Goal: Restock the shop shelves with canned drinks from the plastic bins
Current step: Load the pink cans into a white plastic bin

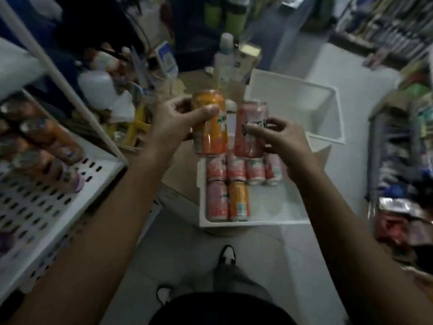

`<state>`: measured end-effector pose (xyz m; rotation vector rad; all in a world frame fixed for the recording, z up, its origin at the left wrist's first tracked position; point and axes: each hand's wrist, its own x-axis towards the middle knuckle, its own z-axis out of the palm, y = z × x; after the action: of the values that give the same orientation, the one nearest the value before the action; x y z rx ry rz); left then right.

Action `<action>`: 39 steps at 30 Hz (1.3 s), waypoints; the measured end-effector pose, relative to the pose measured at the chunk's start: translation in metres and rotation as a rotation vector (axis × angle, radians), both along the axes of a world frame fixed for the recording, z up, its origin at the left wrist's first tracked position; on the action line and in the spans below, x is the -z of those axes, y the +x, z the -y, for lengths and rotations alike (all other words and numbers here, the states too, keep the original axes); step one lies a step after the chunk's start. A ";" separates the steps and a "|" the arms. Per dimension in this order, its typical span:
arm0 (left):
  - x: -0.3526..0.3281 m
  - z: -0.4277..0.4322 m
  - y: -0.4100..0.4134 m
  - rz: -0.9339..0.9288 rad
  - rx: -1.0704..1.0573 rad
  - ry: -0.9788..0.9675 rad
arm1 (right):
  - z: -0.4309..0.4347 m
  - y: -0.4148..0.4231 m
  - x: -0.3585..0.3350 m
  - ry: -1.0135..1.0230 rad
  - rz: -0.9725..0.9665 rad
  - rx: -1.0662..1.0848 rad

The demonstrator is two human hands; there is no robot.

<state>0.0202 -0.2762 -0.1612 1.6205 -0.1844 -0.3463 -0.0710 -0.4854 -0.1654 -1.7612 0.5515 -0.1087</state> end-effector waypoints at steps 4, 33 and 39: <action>0.053 0.040 -0.013 -0.146 0.061 0.055 | 0.046 -0.034 0.054 0.029 -0.177 0.045; 0.118 0.127 -0.071 -0.411 0.191 0.118 | 0.082 -0.077 0.102 0.345 -0.249 -0.204; 0.125 0.162 -0.089 -0.434 0.283 0.089 | 0.100 -0.096 0.106 0.217 -0.269 -0.066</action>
<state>-0.0690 -0.4385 -0.2862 1.5683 -0.0663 -0.9230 -0.1672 -0.5855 -0.2714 -1.5886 0.6721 0.2298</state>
